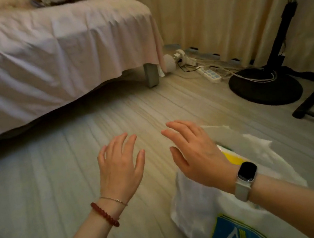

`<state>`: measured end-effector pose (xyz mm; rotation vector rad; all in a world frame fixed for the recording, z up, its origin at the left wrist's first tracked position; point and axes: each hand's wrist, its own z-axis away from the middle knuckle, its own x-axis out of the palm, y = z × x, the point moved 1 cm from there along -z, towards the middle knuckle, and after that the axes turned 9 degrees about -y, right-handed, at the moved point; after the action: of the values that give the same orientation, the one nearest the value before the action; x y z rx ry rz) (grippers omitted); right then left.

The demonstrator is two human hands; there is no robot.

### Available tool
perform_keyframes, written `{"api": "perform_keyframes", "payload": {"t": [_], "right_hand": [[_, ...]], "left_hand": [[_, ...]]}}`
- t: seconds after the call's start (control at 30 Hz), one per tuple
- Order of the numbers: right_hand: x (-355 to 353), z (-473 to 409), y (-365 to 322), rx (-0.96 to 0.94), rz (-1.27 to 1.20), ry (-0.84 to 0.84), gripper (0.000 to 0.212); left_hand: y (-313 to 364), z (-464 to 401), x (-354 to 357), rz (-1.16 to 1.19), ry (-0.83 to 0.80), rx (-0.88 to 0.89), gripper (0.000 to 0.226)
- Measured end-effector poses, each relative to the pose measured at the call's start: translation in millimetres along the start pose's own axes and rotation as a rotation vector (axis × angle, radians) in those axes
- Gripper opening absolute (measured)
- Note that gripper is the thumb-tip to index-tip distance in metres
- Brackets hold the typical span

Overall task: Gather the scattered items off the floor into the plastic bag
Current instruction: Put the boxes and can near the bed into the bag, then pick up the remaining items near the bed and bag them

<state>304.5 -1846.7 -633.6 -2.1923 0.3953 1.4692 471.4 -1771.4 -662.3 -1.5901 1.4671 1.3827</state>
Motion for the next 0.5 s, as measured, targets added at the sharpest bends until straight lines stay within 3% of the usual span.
{"api": "perform_keyframes", "payload": {"t": [0.07,0.17,0.37,0.5], "right_hand": [[27.4,-15.8,-38.2,-0.127,-0.019,-0.021,0.036],[88.5,-29.2,-94.9,-0.203,-0.083,-0.222,0.039],[228.3,-41.1,-191.5,-0.091,-0.172,-0.75,0.054],[307.4,-46.5,-222.2,-0.004,-0.063,-1.021,0.079]], "left_hand": [[-40.6,25.3,1.3,-0.009,-0.009,-0.106,0.048],[-109.6,83.0,12.6,0.013,-0.056,-0.311,0.05],[-241.8,192.4,26.8,0.145,-0.139,-0.802,0.047],[-318.5,211.1,22.7,0.226,-0.026,-0.986,0.062]]}}
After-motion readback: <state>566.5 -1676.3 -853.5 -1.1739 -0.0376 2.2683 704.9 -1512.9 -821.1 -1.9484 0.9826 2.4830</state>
